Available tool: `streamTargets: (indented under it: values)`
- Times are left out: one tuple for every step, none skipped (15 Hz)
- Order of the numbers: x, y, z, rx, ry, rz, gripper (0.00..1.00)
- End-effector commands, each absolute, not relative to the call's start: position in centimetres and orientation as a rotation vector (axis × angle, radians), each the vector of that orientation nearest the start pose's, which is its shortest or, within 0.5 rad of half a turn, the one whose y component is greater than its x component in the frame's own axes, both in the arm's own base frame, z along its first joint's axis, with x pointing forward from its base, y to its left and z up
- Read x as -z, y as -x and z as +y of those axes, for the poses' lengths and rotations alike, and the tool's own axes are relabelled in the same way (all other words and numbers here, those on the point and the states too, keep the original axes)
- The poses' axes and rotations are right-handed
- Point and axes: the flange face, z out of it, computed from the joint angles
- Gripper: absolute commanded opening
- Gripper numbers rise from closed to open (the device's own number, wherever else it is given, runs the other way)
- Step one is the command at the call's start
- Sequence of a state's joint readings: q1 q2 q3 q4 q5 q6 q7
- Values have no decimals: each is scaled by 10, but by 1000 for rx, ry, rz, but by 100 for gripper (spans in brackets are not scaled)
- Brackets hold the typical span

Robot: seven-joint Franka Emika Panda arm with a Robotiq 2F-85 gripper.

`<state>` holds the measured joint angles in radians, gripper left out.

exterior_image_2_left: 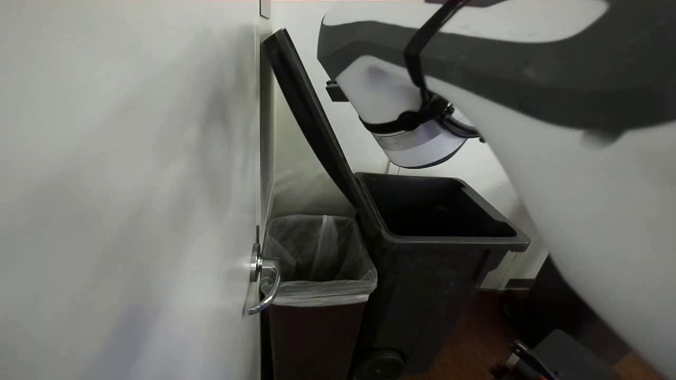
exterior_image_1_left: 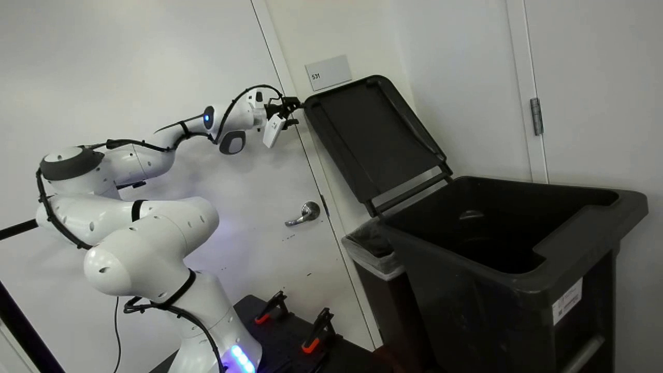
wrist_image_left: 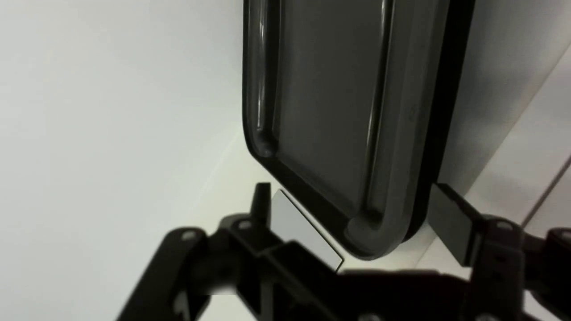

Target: Open the bin

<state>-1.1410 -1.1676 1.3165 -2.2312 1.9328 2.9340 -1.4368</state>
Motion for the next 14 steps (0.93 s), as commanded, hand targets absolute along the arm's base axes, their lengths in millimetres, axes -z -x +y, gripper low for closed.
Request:
streamTargets:
  values:
    - [-536, -436, 167, 2042, 2772, -685, 100]
    - [-541, -430, 162, 2026, 2780, -686, 100]
    - [-546, -424, 156, 2008, 2790, -683, 100]
    - [-552, -418, 145, 1972, 2795, -676, 100]
    - [-558, -413, 134, 1936, 2789, -664, 100]
    - [-564, -408, 120, 1898, 2771, -634, 100]
    - [-570, -403, 107, 1863, 2755, -609, 100]
    - [-571, -402, 90, 1809, 2733, -586, 100]
    - [-575, -397, 76, 1779, 2718, -554, 100]
    - [-578, -393, 62, 1753, 2699, -523, 100]
    - [-580, -390, 46, 1730, 2683, -479, 100]
    - [-581, -387, 33, 1707, 2664, -437, 100]
    - [-580, -385, 19, 1683, 2645, -393, 100]
    - [-579, -384, 9, 1650, 2624, -349, 100]
